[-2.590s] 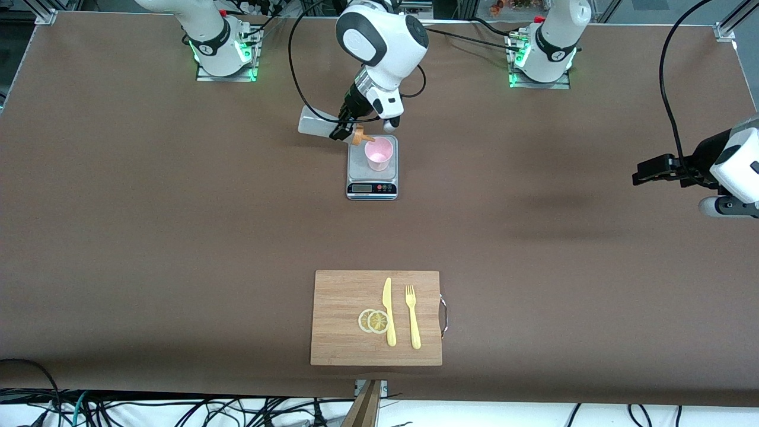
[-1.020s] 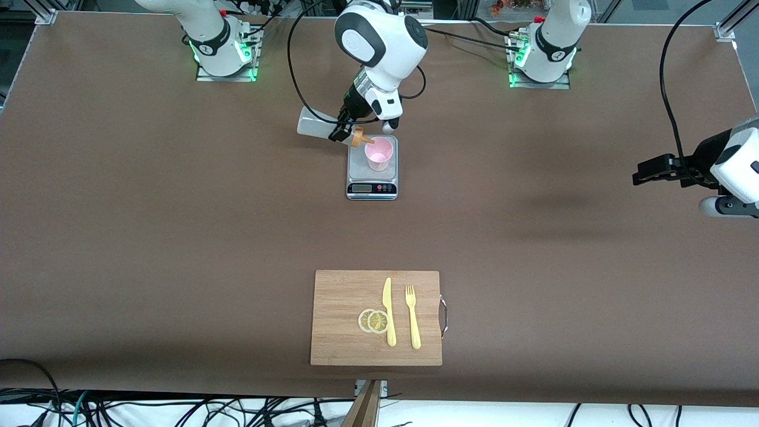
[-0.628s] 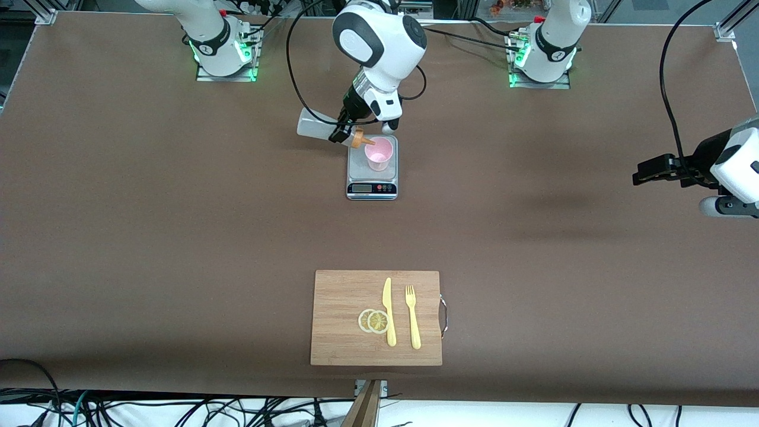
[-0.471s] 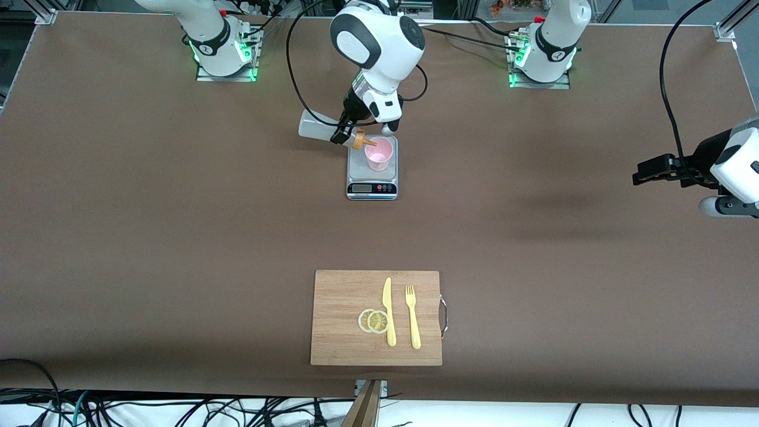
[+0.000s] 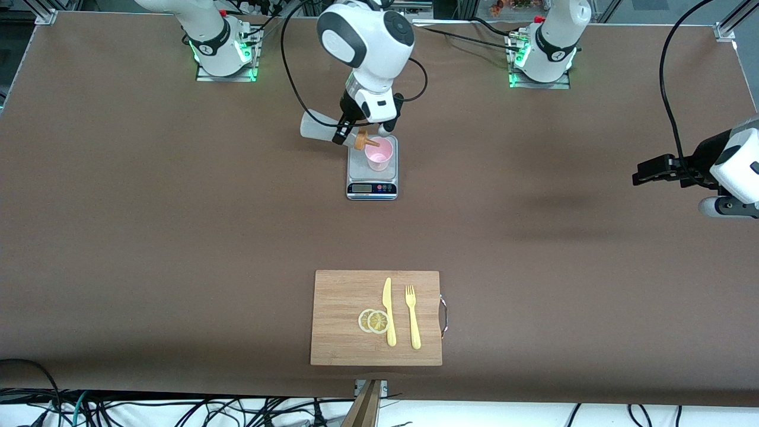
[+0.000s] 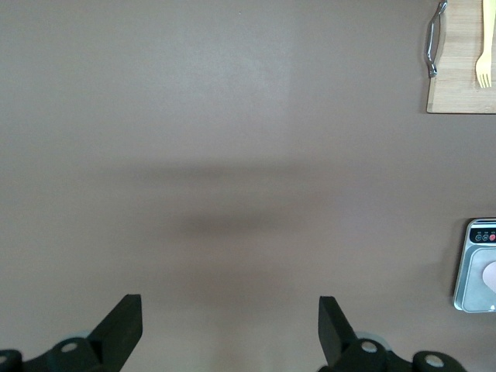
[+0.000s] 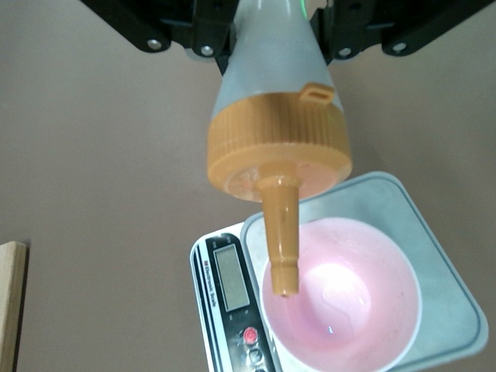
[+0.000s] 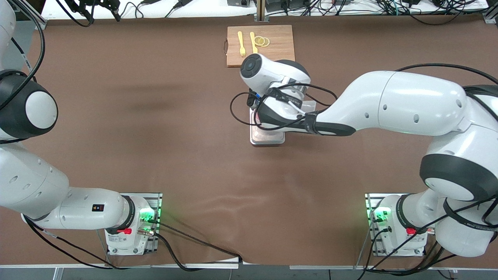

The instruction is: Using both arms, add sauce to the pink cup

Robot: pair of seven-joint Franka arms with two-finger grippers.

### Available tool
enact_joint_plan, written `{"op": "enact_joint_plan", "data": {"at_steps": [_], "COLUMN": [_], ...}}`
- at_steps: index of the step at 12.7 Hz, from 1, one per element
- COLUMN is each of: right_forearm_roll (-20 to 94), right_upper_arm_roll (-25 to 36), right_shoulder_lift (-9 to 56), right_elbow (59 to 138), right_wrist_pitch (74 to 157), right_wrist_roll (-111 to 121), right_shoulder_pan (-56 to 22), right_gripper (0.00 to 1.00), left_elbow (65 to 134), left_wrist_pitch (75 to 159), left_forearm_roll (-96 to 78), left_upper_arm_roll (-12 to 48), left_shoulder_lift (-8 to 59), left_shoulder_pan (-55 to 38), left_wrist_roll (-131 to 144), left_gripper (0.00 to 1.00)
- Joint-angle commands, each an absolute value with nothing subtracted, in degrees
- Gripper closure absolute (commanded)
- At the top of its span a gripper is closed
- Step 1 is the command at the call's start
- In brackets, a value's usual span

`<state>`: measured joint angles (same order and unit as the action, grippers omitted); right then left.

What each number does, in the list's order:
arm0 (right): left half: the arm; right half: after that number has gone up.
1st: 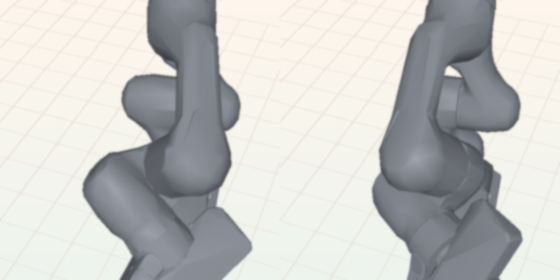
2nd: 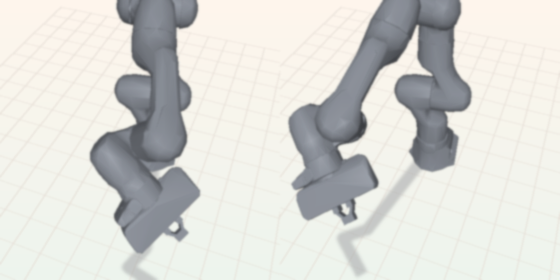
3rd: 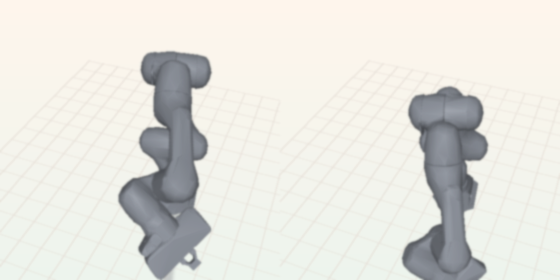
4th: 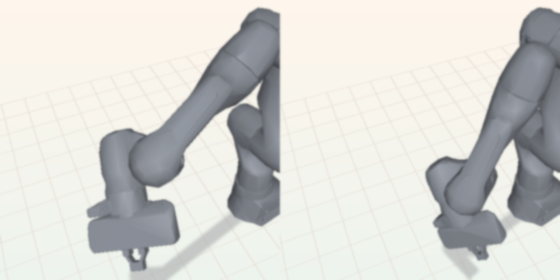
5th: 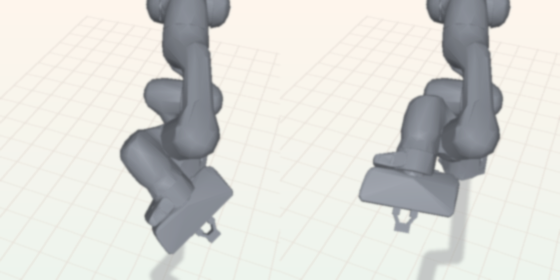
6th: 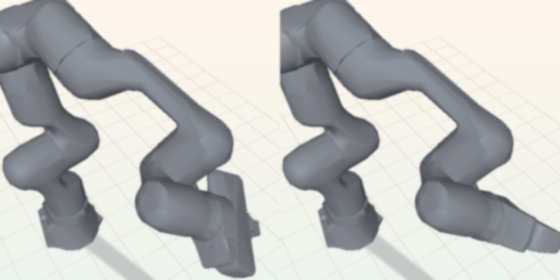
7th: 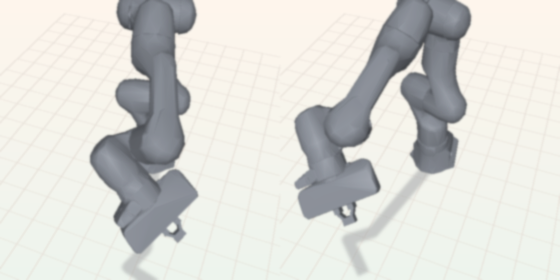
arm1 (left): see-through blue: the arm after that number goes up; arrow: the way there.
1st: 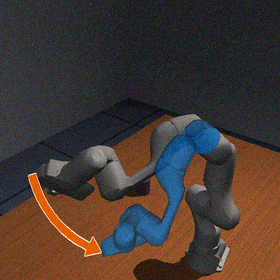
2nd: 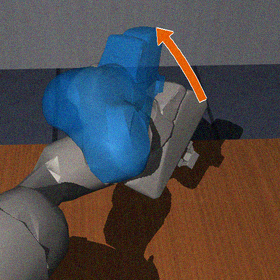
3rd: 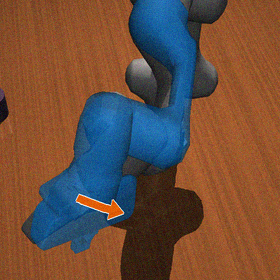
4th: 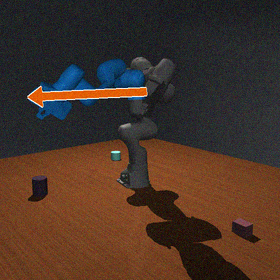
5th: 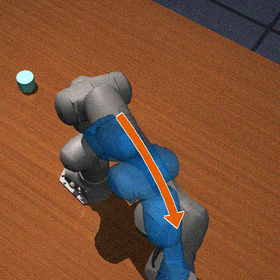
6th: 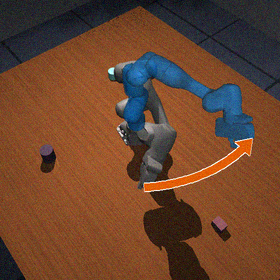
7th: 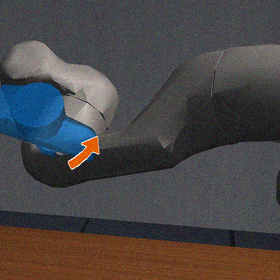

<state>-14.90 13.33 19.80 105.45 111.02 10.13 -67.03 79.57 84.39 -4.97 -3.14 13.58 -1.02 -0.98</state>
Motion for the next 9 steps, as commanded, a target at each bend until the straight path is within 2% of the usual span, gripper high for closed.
{"op": "enact_joint_plan", "data": {"at_steps": [1, 4, 9], "right_forearm_roll": [-13.01, -3.83, 14.55], "right_upper_arm_roll": [14.84, 19.84, 30.92], "right_shoulder_lift": [12.93, 12.3, 12.39], "right_elbow": [114.59, 115.58, 115.31], "right_wrist_pitch": [118.8, 122.33, 122.08], "right_wrist_roll": [12.29, 22.98, 47.84], "right_shoulder_pan": [-66.01, -65.92, -65.92], "right_gripper": [0.9, 0.9, 0.89], "left_elbow": [78.22, 78.22, 78.22], "left_wrist_pitch": [84.11, 84.11, 84.11], "left_forearm_roll": [-5.45, -5.45, -5.45], "left_upper_arm_roll": [-3.52, -3.52, -3.52], "left_shoulder_lift": [14.33, 14.33, 14.33], "left_shoulder_pan": [-1.05, -1.06, -1.14], "left_wrist_roll": [-2.29, -2.29, -2.29], "left_gripper": [0.0, 0.0, 0.0]}}
